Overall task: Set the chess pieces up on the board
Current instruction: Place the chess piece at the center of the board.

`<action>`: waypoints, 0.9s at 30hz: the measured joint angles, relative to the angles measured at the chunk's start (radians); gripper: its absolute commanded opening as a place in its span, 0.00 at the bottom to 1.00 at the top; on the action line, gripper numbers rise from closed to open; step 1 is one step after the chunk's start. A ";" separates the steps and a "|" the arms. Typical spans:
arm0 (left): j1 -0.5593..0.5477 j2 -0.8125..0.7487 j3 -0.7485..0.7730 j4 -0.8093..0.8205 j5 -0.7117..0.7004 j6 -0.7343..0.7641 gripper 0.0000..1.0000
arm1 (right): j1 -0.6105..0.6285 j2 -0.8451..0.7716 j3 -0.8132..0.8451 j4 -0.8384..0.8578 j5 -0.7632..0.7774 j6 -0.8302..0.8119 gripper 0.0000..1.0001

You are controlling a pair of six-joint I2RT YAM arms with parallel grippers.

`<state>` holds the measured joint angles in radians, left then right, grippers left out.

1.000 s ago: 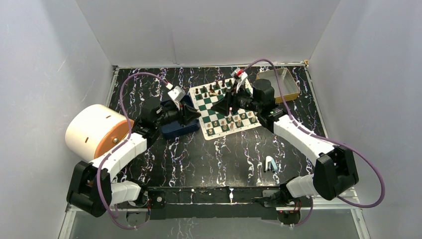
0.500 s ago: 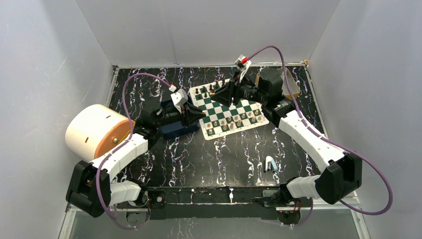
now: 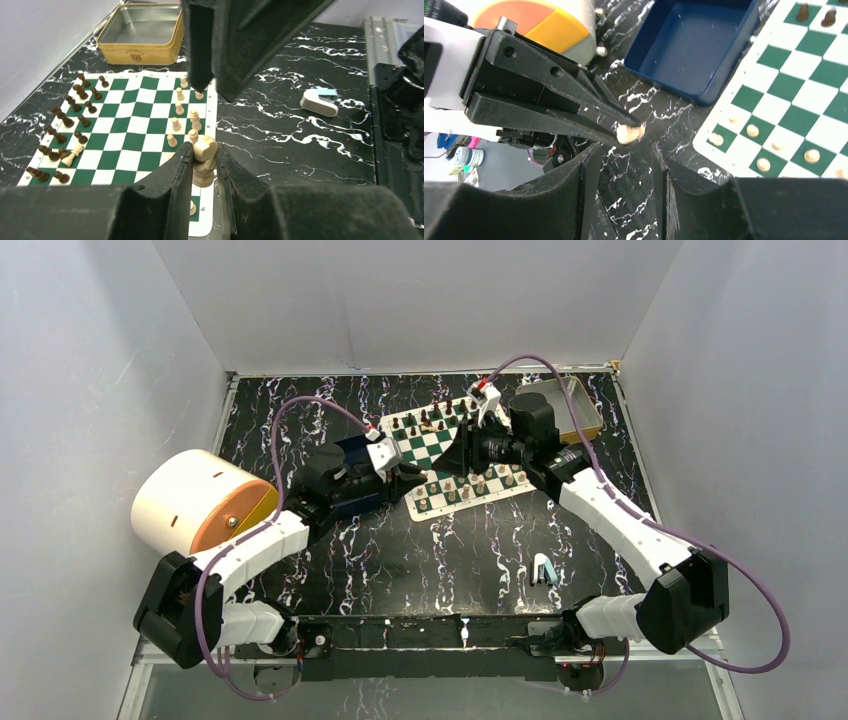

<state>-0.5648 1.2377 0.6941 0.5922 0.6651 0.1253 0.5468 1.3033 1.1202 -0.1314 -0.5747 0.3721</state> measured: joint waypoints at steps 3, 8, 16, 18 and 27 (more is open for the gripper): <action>-0.040 0.028 -0.001 0.000 -0.060 0.013 0.00 | 0.008 -0.016 -0.027 -0.049 0.054 0.000 0.53; -0.160 0.072 -0.060 0.075 -0.195 -0.023 0.00 | 0.004 -0.075 -0.076 -0.140 0.202 0.016 0.56; -0.310 0.177 -0.259 0.351 -0.419 -0.162 0.00 | -0.093 -0.172 -0.085 -0.226 0.379 0.025 0.58; -0.333 0.220 -0.295 0.442 -0.469 -0.190 0.00 | -0.117 -0.183 -0.085 -0.230 0.397 0.025 0.59; -0.385 0.486 -0.328 0.781 -0.576 -0.253 0.00 | -0.150 -0.193 -0.085 -0.240 0.415 0.023 0.62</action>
<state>-0.9497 1.7233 0.3664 1.3735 0.0891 -0.1280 0.3973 1.1103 1.0355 -0.3714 -0.1593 0.3950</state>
